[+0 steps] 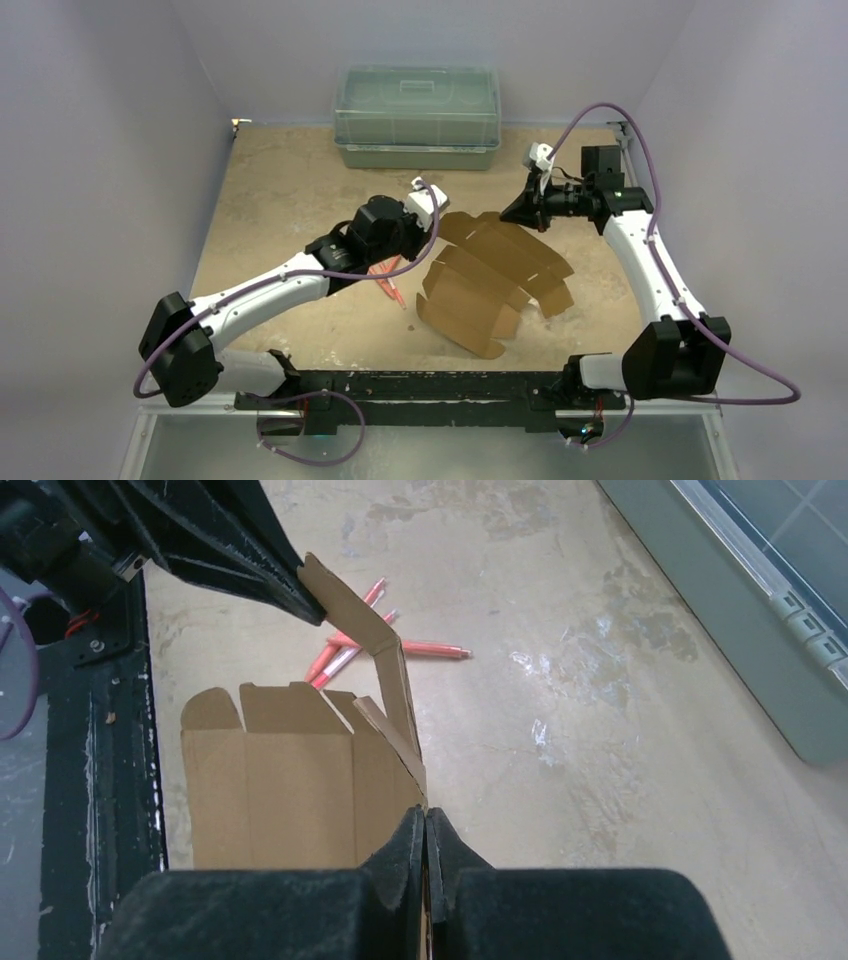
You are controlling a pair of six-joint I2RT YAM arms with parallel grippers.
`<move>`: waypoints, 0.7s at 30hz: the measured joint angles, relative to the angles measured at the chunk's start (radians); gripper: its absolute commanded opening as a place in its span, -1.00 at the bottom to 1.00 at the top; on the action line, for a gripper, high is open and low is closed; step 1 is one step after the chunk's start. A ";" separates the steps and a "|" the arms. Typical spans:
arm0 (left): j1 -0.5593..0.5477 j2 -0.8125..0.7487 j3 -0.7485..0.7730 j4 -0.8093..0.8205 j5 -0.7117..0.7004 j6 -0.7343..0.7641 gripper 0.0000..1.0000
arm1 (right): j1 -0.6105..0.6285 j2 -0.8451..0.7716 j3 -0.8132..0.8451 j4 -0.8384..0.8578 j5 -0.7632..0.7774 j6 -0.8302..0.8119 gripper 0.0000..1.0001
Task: Fold the paper box
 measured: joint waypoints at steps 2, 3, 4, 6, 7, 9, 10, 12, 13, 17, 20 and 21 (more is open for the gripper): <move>0.028 0.000 0.000 0.003 0.039 -0.017 -1.00 | 0.000 -0.013 -0.031 0.042 -0.003 0.042 -1.00; 0.040 0.000 -0.001 0.005 0.054 -0.022 -1.00 | 0.000 -0.021 -0.051 0.071 -0.005 0.068 -1.00; 0.056 0.000 -0.003 0.011 0.072 -0.035 -0.95 | 0.000 -0.028 -0.069 0.099 -0.005 0.090 -1.00; 0.085 0.000 -0.014 0.028 0.106 -0.063 -0.78 | 0.000 -0.046 -0.117 0.167 -0.005 0.149 -1.00; 0.096 0.000 -0.019 0.032 0.117 -0.072 -0.73 | 0.000 -0.054 -0.143 0.202 -0.005 0.182 -1.00; 0.110 0.000 -0.029 0.044 0.132 -0.096 -0.61 | -0.001 -0.061 -0.173 0.241 -0.006 0.222 -1.00; 0.117 0.000 -0.034 0.050 0.137 -0.111 -0.59 | -0.001 -0.062 -0.185 0.258 -0.006 0.240 -1.00; 0.130 0.000 -0.048 0.066 0.149 -0.140 -0.50 | -0.006 -0.061 -0.201 0.279 -0.008 0.266 -1.00; 0.133 -0.001 -0.057 0.076 0.156 -0.152 -0.44 | -0.009 -0.061 -0.204 0.288 -0.009 0.277 -1.00; 0.142 -0.044 -0.139 0.124 0.197 -0.222 -0.25 | -0.017 -0.064 -0.219 0.344 -0.006 0.323 -1.00; 0.142 -0.109 -0.193 0.151 0.238 -0.289 0.01 | -0.017 -0.065 -0.242 0.380 0.003 0.352 -1.00; 0.141 -0.128 -0.200 0.158 0.249 -0.316 0.04 | -0.017 -0.064 -0.249 0.386 0.007 0.360 -1.00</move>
